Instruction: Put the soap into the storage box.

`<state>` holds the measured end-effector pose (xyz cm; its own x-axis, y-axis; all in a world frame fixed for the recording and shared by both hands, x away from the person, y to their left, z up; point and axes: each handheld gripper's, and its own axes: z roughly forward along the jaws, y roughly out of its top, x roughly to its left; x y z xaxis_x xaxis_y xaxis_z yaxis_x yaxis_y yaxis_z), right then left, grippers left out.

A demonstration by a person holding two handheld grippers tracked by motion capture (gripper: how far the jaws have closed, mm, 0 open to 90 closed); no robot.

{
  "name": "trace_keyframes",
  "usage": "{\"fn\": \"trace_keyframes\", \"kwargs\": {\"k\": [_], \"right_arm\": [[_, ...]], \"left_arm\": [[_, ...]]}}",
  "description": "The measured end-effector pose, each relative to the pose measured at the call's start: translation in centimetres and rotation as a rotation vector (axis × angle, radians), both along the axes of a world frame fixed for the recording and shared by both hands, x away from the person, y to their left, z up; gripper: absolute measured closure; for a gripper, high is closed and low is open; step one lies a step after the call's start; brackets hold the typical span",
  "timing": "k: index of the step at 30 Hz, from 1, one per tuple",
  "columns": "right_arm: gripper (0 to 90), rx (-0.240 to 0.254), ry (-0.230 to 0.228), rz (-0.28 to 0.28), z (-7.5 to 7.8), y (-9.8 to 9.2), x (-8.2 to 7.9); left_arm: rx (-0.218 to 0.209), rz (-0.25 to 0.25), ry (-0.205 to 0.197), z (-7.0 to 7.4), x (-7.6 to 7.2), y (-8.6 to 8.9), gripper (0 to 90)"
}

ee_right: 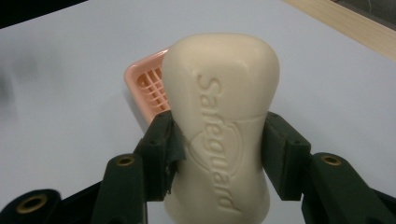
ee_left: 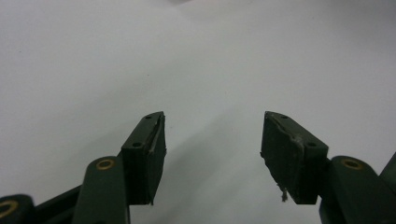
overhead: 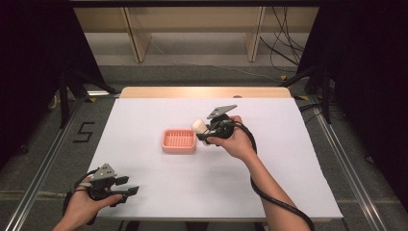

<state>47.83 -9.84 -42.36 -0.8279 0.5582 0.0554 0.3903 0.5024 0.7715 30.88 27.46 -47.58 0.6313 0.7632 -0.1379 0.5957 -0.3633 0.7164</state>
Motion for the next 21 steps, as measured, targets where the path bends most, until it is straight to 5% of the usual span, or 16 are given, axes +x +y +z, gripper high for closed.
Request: {"fn": "trace_keyframes", "kwargs": {"k": [21], "right_arm": [[50.6,-0.015,0.005,0.014,0.25,0.57,0.28]], "left_arm": [[0.000,0.000,0.001,-0.01,0.01,-0.02,39.8]]}}
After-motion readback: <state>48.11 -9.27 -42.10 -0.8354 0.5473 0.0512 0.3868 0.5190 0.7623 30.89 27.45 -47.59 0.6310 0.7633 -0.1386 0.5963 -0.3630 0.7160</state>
